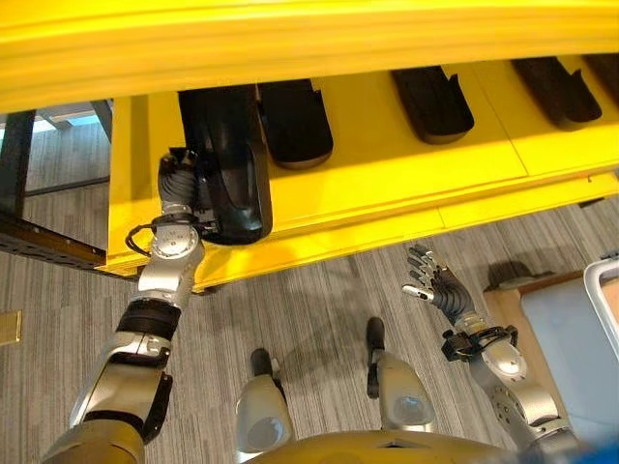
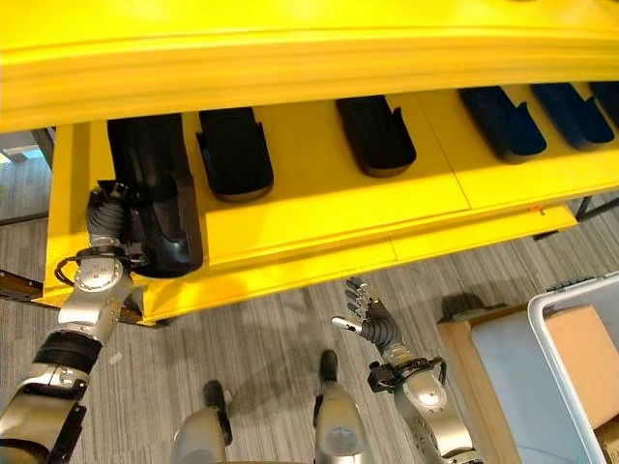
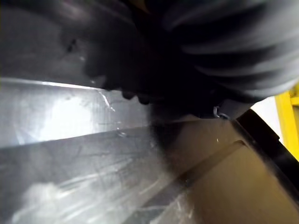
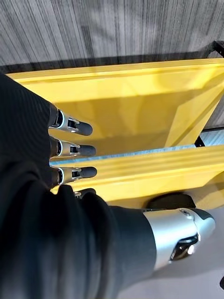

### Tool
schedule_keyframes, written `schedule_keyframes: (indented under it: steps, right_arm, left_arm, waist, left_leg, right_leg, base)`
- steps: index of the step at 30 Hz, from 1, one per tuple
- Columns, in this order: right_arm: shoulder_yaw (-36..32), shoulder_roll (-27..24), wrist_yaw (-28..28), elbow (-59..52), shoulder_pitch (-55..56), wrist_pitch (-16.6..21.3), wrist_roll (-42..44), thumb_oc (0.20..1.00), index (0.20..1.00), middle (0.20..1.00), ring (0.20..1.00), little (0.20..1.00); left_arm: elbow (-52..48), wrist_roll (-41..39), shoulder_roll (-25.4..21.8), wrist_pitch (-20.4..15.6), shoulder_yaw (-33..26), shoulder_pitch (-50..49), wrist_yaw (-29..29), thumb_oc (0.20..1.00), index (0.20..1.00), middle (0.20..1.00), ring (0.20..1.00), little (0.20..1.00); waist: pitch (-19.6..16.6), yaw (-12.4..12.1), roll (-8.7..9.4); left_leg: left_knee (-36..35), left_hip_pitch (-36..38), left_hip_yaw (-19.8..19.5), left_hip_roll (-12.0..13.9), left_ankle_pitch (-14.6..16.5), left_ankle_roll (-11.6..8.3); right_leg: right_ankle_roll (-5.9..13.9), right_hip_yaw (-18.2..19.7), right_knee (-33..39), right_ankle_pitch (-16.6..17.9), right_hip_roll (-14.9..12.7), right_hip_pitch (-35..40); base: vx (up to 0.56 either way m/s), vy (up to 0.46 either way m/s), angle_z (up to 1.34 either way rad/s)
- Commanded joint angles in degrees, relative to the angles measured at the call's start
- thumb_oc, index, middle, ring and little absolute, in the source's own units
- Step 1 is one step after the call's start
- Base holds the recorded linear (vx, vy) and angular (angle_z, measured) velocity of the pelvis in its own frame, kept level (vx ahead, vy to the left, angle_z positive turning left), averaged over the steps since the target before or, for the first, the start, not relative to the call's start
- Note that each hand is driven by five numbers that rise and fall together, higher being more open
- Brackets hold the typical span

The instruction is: Move parts from the plastic box to the shelf.

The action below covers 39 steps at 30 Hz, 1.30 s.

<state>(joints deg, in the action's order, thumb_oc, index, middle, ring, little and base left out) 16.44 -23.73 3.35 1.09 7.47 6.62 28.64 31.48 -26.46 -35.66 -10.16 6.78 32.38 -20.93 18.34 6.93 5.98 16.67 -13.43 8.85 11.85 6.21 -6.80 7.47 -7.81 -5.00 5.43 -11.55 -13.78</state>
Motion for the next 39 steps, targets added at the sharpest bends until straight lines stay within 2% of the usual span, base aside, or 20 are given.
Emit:
schedule_keyframes:
  steps: [1, 14, 19, 29, 39]
  right_arm:
    - [0.49, -3.05, 0.59, -4.56, -0.10, 2.37, 1.81, 1.000, 1.000, 1.000, 1.000, 1.000]
    - [1.40, -4.23, 0.55, -4.39, -1.15, 2.48, 2.45, 1.000, 1.000, 1.000, 1.000, 1.000]
    - [1.52, -4.56, 0.85, -4.56, -0.79, 2.34, 2.87, 1.000, 1.000, 1.000, 1.000, 1.000]
    - [2.11, -4.71, 1.00, -4.91, -0.10, 1.99, 3.31, 1.000, 1.000, 1.000, 1.000, 1.000]
    - [1.68, -5.35, 1.91, -5.40, 0.67, 1.80, 3.49, 1.000, 1.000, 1.000, 1.000, 1.000]
  left_arm:
    - [2.56, -1.57, -5.03, -3.61, 0.90, 7.96, -1.38, 0.200, 0.200, 0.200, 0.200, 0.200]
    - [16.56, -3.46, -10.40, -0.65, 8.75, 24.11, -0.21, 0.200, 0.200, 0.200, 0.200, 0.200]
    - [22.71, -8.51, -11.69, -0.02, 10.24, 29.38, 1.36, 0.200, 0.200, 0.200, 0.200, 0.200]
    - [27.04, -15.26, -12.55, -0.04, 9.09, 31.74, 2.07, 0.200, 0.200, 0.200, 0.200, 0.200]
    - [29.20, -13.94, -13.40, 0.76, 9.69, 33.13, 2.46, 0.200, 0.200, 0.200, 0.200, 0.200]
  waist:
    - [-1.52, -0.19, 0.19]
    - [0.57, 0.36, 0.33]
    - [0.72, 0.65, 0.51]
    - [0.16, 0.71, 0.74]
    - [-0.44, 0.82, 0.95]
  left_leg:
    - [4.91, -4.11, -1.94, 2.82, -0.58, -1.30]
    - [8.40, -9.16, -2.86, 3.37, 0.26, -1.04]
    - [9.61, -10.94, -3.02, 3.56, 0.59, -0.86]
    - [11.13, -13.09, -3.30, 3.82, 1.18, -0.84]
    - [11.80, -14.59, -3.60, 3.95, 1.38, -0.85]
  right_leg:
    - [3.36, 1.44, -5.55, -3.57, -3.13, -0.85]
    - [3.69, 1.32, -7.76, -3.36, -2.90, -5.22]
    - [3.93, 1.40, -7.88, -2.96, -2.88, -6.55]
    - [4.04, 1.55, -8.14, -2.84, -2.70, -8.01]
    - [4.13, 1.38, -8.13, -2.66, -2.57, -9.00]
  base:
    - [-0.04, 0.014, 0.00]
    - [-0.01, 0.004, 0.00]
    - [0.00, 0.002, -0.01]
    - [0.00, 0.000, 0.00]
    - [0.01, 0.003, 0.02]
